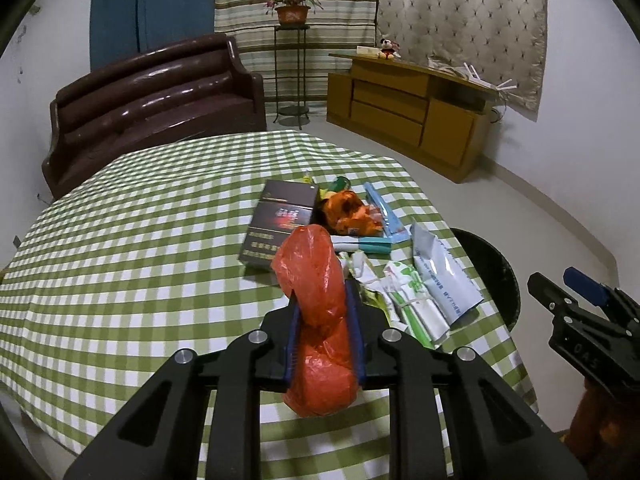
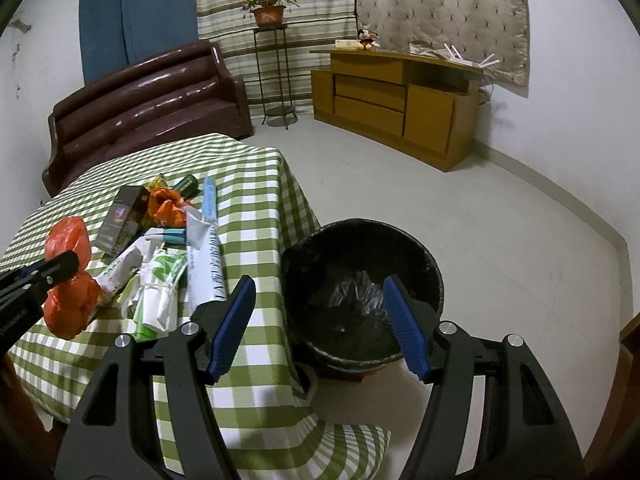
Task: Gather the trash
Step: 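Lift the red bag with the left tool while the right tool grasps a white paper tube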
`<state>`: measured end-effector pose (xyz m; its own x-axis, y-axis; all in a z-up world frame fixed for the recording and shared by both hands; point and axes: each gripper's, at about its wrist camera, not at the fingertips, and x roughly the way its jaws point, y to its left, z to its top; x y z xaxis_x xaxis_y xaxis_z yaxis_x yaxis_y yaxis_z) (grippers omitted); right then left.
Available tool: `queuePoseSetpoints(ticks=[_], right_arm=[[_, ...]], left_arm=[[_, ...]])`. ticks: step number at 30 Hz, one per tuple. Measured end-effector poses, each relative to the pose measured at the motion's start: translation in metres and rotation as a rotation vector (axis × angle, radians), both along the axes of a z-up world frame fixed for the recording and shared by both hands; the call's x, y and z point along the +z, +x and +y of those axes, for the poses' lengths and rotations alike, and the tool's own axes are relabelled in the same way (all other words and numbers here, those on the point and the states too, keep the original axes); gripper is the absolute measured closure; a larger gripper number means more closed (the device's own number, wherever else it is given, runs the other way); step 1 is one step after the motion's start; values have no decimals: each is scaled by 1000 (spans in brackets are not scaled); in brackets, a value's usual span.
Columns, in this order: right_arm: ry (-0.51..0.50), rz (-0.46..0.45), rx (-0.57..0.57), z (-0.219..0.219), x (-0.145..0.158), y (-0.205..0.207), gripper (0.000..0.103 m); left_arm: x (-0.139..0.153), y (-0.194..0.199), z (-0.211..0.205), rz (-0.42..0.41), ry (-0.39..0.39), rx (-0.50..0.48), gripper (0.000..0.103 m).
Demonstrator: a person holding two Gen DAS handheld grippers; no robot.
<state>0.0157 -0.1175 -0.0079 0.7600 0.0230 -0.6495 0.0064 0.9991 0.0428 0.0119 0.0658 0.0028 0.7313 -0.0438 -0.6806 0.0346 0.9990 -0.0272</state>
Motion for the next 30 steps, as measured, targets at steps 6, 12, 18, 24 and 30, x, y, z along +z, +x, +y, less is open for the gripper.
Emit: queuePoseSetpoints(ticks=[6, 12, 18, 24, 30], right_arm=[[1, -9, 39, 17, 3, 3, 39], [7, -1, 84, 35, 0, 14, 46], [19, 26, 119, 49, -7, 24, 49], [18, 53, 141, 57, -14, 32, 54], [22, 76, 151, 60, -18, 36, 59]], left_arm=[[5, -5, 15, -18, 4, 27, 82], [3, -6, 27, -22, 9, 57, 82], [-2, -2, 39, -7, 12, 89, 82], [-7, 0, 51, 2, 18, 118, 82], [-13, 3, 60, 20, 30, 144, 82]])
